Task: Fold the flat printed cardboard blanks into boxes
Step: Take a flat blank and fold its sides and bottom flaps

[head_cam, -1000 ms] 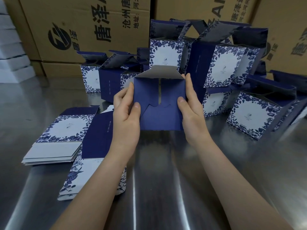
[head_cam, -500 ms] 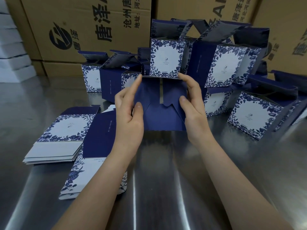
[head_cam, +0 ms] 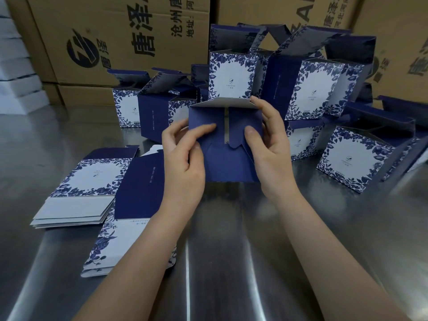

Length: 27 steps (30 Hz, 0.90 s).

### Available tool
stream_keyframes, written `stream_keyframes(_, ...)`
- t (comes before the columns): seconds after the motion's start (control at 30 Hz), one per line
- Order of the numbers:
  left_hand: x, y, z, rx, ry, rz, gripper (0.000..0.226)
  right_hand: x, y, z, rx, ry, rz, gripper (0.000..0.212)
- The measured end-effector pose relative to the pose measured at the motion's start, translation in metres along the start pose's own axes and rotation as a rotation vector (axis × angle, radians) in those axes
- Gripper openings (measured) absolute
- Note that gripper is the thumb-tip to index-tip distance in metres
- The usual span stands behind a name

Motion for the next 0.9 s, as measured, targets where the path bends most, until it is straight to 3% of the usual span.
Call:
stream_keyframes(0.2,0.0016,-0.0011,0.0015,0.004,-0.017,0.013,0.038,-0.0013,0.0003,0.0029,-0.013,0.034,0.017,0.049)
stream_keyframes(0.9,-0.0013,-0.0013,0.0065,0.045,-0.032,0.027,0.048,0.0010,0.0000,0.0027,0.053,0.102,0.041,0.015)
Point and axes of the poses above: each hand's wrist, its own y-axis towards the middle knuckle, its own x-axis out of the palm, z = x × y, the point moved 5 cm from there along y, towards the middle knuckle, and after that the axes turned 7 degrees about x, right-handed, at the moved point
